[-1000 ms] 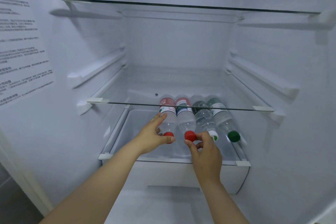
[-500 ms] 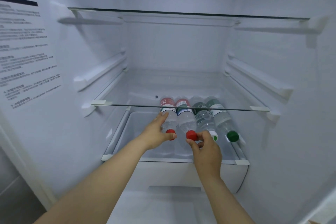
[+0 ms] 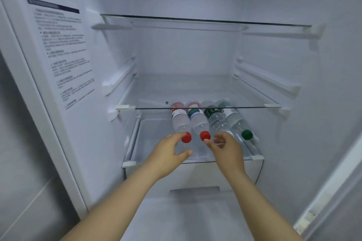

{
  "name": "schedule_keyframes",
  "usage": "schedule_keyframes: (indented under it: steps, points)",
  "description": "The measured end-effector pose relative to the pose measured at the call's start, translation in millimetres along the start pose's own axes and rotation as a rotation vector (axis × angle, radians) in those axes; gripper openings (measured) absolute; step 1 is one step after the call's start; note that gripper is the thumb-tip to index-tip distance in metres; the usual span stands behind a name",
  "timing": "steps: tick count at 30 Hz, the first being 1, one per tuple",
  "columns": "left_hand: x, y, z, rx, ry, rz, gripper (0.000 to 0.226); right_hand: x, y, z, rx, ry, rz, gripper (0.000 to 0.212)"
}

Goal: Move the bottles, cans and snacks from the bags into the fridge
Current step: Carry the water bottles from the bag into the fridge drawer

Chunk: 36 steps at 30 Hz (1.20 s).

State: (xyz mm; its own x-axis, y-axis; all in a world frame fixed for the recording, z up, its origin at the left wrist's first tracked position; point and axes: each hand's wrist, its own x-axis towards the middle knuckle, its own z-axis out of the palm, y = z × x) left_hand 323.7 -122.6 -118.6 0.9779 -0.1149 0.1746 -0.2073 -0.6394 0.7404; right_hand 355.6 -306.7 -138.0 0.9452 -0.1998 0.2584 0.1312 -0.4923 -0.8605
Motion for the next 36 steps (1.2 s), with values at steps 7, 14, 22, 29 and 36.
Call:
schedule_keyframes:
  steps: [7,14,22,29,36]
  points:
    - [-29.7,35.6,4.6,-0.06,-0.014,0.183,0.047,-64.1,-28.8,-73.2,-0.188,-0.038,-0.053,0.029]
    - [-60.0,98.5,24.2,-0.036,-0.122,0.425,0.047,-136.7,-62.9,-170.0,-0.673,-0.001,-0.169,0.04]
    - [-121.0,202.4,59.0,-0.13,-0.259,0.756,0.041,-241.9,-84.0,-273.5,-0.862,0.241,-0.087,0.031]
    - [-198.9,292.1,130.6,-0.177,-0.419,1.018,0.045,-352.7,-73.2,-365.5,-1.018,0.427,0.095,0.032]
    - [-308.6,373.5,200.1,-0.242,-0.629,1.225,0.043,-488.7,-67.3,-439.3,-1.077,0.597,0.341,0.035]
